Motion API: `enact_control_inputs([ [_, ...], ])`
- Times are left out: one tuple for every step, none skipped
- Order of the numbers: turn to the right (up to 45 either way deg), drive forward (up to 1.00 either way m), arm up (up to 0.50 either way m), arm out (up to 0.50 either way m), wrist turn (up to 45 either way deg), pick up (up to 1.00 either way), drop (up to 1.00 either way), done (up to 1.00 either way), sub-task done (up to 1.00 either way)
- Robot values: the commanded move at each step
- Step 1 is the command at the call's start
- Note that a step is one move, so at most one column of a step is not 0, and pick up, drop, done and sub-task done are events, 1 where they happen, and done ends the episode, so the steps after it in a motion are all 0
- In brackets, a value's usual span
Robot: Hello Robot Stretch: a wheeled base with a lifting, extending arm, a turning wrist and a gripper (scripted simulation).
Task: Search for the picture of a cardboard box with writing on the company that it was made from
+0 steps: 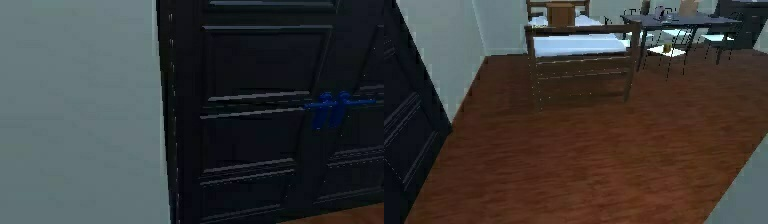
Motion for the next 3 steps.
enact_control_inputs([
  [0.0, 0.2, 0.0, 0.0, 0.0, 0.0, 0.0, 0.0, 0.0],
  [33.0, 0.0, 0.0, 0.0, 0.0, 0.0, 0.0, 0.0, 0.0],
  [3.0, 0.0, 0.0, 0.0, 0.0, 0.0, 0.0, 0.0, 0.0],
])
